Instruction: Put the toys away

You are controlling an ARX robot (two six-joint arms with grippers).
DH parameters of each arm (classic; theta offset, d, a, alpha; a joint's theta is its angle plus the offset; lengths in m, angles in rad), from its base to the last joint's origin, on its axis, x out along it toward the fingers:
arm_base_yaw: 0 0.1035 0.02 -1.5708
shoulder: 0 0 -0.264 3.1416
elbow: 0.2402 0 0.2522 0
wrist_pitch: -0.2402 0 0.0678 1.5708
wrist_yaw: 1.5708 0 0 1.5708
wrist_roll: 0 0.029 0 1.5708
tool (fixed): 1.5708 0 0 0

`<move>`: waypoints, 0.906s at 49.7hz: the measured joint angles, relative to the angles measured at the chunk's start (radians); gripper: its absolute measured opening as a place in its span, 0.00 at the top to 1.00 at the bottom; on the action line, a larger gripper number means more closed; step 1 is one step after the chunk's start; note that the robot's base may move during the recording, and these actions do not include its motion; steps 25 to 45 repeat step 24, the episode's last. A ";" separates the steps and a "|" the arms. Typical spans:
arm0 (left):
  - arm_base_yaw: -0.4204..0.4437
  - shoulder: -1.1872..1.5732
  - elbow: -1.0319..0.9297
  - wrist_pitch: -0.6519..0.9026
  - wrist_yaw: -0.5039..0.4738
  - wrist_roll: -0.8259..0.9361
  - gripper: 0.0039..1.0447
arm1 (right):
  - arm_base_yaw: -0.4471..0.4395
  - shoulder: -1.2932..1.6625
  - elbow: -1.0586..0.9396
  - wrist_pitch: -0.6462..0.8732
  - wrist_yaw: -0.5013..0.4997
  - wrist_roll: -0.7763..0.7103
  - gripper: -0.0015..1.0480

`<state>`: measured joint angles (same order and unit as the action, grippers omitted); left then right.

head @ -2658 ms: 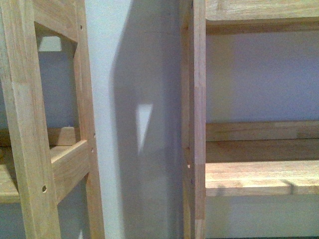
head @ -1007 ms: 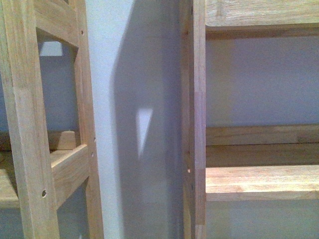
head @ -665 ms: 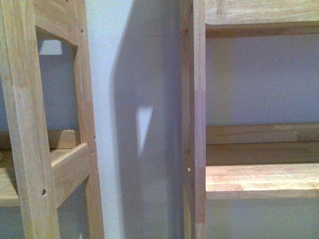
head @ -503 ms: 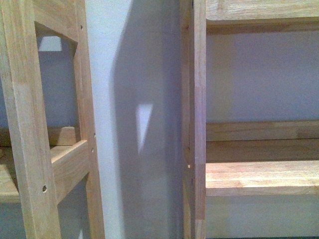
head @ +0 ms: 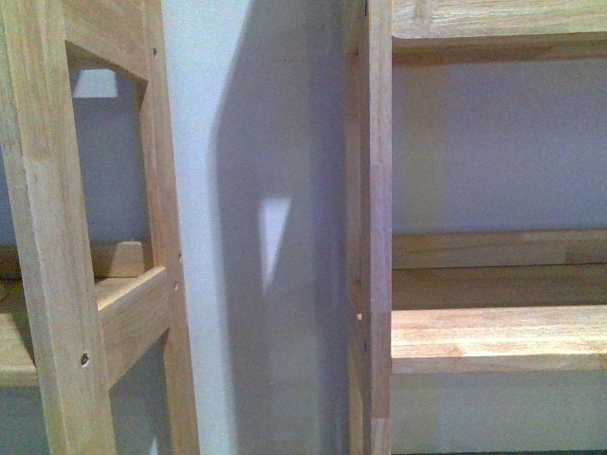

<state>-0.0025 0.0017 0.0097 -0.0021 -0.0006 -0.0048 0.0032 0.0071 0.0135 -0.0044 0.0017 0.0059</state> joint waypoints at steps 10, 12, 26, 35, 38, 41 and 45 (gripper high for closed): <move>0.000 0.000 0.000 0.000 0.000 0.000 0.05 | 0.000 0.000 0.000 0.000 0.000 -0.001 0.00; 0.000 0.000 0.000 0.000 0.000 0.000 0.05 | 0.000 0.000 0.000 0.000 0.000 -0.001 0.00; 0.000 0.000 0.000 0.000 0.000 0.000 0.05 | 0.000 0.000 0.000 0.000 0.000 -0.001 0.00; 0.000 0.000 0.000 0.000 0.000 0.000 0.05 | 0.000 0.000 0.000 0.000 0.000 -0.001 0.00; 0.000 0.000 0.000 0.000 0.000 0.000 0.05 | 0.000 0.000 0.000 0.000 0.000 -0.001 0.00; 0.000 0.000 0.000 0.000 0.000 0.000 0.05 | 0.000 0.000 0.000 0.000 0.000 -0.001 0.00; 0.000 0.000 0.000 0.000 0.000 0.000 0.05 | 0.000 0.000 0.000 0.000 0.000 -0.001 0.00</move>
